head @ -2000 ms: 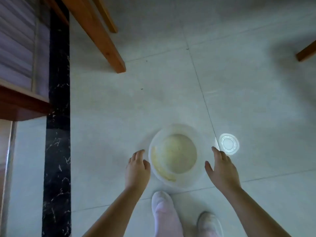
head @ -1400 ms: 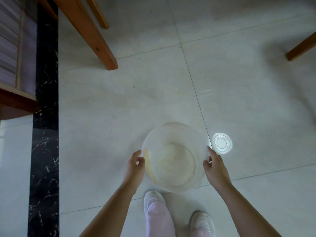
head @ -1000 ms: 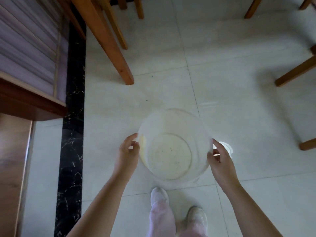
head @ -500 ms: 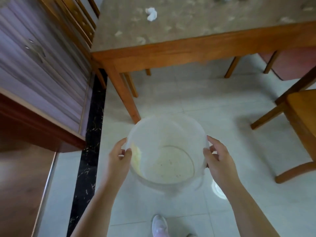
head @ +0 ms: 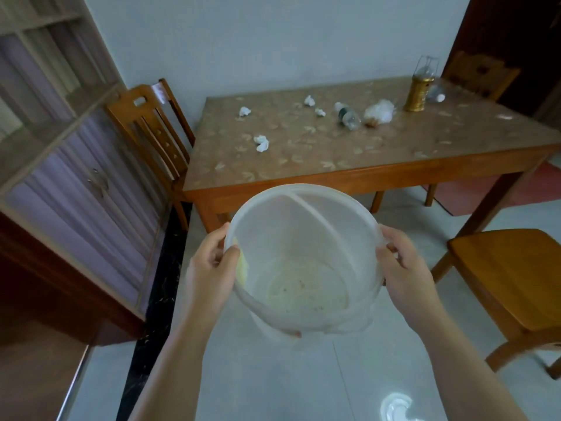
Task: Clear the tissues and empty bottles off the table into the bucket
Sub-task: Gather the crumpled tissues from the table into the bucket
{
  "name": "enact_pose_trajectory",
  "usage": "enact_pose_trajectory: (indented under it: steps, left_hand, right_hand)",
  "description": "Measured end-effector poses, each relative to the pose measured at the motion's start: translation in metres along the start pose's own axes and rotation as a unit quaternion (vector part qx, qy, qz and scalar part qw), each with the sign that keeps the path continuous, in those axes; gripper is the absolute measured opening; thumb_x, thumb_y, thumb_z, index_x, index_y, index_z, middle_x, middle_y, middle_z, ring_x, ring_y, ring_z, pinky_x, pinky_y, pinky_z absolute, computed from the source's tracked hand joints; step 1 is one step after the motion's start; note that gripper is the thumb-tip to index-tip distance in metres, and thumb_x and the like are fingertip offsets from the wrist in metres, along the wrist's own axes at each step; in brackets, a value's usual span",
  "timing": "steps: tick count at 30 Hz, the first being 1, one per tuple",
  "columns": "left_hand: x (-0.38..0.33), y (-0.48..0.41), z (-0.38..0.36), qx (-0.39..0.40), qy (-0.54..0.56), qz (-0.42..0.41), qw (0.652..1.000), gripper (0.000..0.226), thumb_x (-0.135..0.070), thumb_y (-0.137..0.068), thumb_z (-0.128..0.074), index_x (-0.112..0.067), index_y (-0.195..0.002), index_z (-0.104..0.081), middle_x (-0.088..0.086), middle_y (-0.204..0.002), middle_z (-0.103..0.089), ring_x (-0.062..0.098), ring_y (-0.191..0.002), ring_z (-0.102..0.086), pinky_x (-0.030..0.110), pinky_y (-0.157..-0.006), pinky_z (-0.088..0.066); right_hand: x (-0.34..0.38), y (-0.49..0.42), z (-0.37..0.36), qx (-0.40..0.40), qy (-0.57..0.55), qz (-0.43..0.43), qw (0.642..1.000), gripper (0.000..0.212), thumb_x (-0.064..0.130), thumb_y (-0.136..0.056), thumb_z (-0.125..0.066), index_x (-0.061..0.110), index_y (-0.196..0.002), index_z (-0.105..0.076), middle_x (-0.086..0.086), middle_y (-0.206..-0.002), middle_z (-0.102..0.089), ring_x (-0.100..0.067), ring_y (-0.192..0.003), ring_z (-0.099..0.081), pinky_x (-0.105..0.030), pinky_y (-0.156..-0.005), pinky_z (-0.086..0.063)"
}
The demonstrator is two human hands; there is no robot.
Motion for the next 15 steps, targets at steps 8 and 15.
enact_pose_trajectory:
  steps: [8,15]
  left_hand:
    - [-0.066,0.013,0.025,-0.015,0.050,-0.032,0.998,0.034,-0.030,-0.075,-0.052,-0.054,-0.099,-0.055,-0.012,-0.071,-0.066,0.005,-0.064,-0.063,0.030,-0.062,-0.050]
    - [-0.114,0.016,0.056,-0.036,0.064,-0.074,0.995,0.036,-0.026,-0.079,-0.053,-0.045,-0.109,-0.055,-0.013,-0.104,-0.063,-0.002,-0.074,-0.060,0.028,-0.068,-0.048]
  right_hand:
    - [0.087,0.003,0.031,-0.012,-0.009,0.077,0.997,0.032,0.023,-0.089,-0.039,0.042,-0.110,-0.053,0.012,-0.111,-0.058,-0.009,-0.100,-0.055,-0.045,-0.091,-0.046]
    - [0.131,0.014,0.033,-0.017,-0.061,0.076,0.995,0.032,0.020,-0.089,-0.041,0.049,-0.096,-0.053,0.015,-0.105,-0.059,-0.015,-0.104,-0.054,-0.048,-0.090,-0.046]
Point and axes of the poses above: each hand's wrist, its own y-axis away from the middle knuckle, its own z-axis out of the back of the hand, x = y × z, the point moved 4 cm from there along -y, towards the middle knuckle
